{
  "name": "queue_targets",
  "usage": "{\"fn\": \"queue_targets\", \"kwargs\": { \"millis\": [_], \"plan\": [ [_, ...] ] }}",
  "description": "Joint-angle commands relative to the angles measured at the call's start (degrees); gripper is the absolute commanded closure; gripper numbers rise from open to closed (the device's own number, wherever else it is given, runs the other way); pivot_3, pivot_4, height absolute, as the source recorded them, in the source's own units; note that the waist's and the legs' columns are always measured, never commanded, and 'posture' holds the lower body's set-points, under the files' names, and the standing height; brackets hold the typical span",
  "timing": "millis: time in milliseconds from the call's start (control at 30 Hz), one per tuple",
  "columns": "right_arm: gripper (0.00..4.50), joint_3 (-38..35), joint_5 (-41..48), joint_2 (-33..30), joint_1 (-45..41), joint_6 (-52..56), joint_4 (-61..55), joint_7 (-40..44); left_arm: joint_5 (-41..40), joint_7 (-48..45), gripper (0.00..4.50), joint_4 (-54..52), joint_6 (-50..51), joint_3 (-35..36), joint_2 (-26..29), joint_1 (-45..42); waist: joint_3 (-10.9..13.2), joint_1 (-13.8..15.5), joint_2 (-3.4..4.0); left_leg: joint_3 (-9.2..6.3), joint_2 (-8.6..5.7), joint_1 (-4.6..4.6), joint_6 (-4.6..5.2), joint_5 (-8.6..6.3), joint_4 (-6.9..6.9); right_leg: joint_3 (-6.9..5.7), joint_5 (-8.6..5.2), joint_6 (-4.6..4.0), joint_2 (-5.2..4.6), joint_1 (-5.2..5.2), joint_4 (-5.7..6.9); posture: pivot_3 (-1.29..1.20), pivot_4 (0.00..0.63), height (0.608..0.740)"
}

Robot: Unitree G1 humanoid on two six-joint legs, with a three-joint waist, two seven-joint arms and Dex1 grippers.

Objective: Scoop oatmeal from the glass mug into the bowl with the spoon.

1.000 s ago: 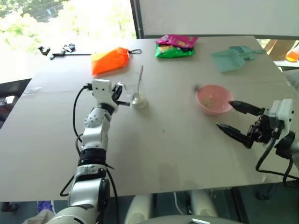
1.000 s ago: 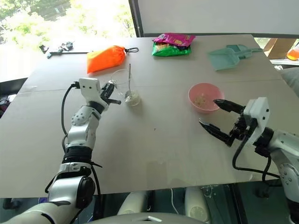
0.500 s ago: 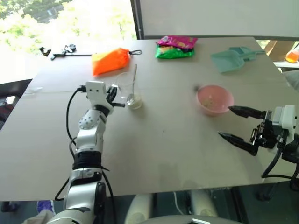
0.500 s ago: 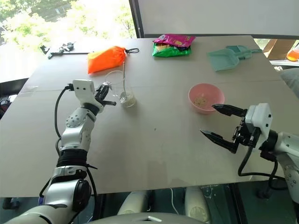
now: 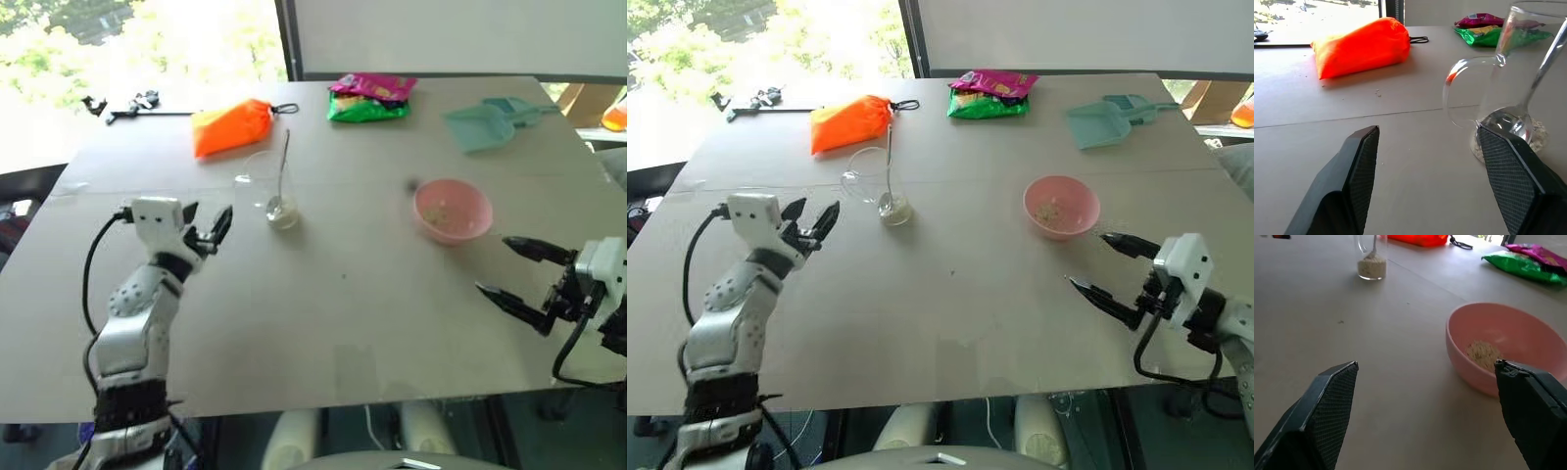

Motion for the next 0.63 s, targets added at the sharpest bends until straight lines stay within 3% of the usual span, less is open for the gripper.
{"fn": "queue_targets", "kwargs": {
  "millis": [33,200,633],
  "plan": [
    [0.0,-4.87,-1.18,-1.05,1.8,-2.73,2.68,1.07,-5.15,-3.64,1.22,-11.22,4.24,1.77,2.25,7.49,0.0,0.16,0.03,0.03,0.0,0.03,0.0,0.0,-0.06,0.02,0.0,0.0,0.0,0.02,-0.05,0.0,0.15,0.74],
    [0.0,-5.65,-2.95,-2.85,0.44,-3.58,7.65,1.47,-9.83,-6.63,1.22,-17.26,6.81,3.04,3.32,15.12,0.01,0.48,0.04,0.17,0.02,0.3,0.14,-0.09,-0.15,0.12,-0.01,-0.01,-0.03,0.26,-0.16,0.0,0.15,0.74],
    [0.0,-1.23,-5.41,-6.08,-10.42,-4.44,19.66,4.93,-11.08,-10.45,1.22,-19.61,6.29,2.82,4.28,21.3,-0.01,1.05,0.15,0.26,0.13,0.45,0.17,-0.11,-0.41,0.13,0.02,-0.09,0.05,0.34,-0.32,0.0,0.15,0.74]
  ]
}}
